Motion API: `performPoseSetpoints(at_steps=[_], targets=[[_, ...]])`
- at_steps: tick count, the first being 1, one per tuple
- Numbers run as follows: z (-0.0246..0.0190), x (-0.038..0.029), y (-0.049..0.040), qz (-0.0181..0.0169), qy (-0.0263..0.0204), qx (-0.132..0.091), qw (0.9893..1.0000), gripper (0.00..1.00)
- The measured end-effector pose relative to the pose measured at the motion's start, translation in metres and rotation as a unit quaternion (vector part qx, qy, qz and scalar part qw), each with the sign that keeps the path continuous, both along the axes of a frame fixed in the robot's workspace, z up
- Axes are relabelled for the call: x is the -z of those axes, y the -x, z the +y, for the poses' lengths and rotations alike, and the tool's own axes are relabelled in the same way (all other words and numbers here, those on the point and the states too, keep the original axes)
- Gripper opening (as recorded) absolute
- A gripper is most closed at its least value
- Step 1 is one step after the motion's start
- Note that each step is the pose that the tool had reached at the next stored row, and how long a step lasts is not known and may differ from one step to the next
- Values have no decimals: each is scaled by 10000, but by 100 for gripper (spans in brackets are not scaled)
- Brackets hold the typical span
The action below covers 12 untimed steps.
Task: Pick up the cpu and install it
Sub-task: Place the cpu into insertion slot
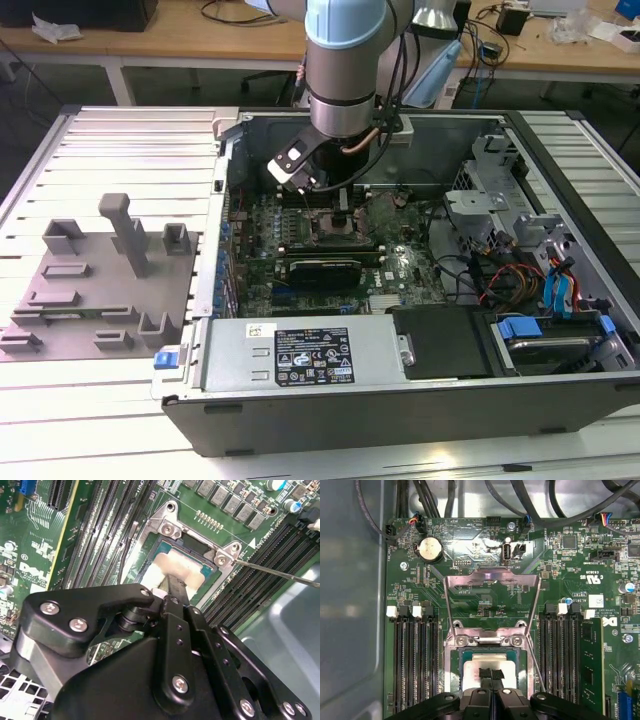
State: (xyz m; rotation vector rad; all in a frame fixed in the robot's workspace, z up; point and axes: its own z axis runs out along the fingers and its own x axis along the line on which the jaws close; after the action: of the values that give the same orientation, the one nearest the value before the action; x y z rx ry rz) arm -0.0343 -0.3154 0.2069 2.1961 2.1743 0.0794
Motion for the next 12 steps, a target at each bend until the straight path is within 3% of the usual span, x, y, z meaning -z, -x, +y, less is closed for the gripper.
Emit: performPoseSetpoints(at_steps=[12], targets=[[0, 26, 0, 0, 0, 0, 10000, 11]])
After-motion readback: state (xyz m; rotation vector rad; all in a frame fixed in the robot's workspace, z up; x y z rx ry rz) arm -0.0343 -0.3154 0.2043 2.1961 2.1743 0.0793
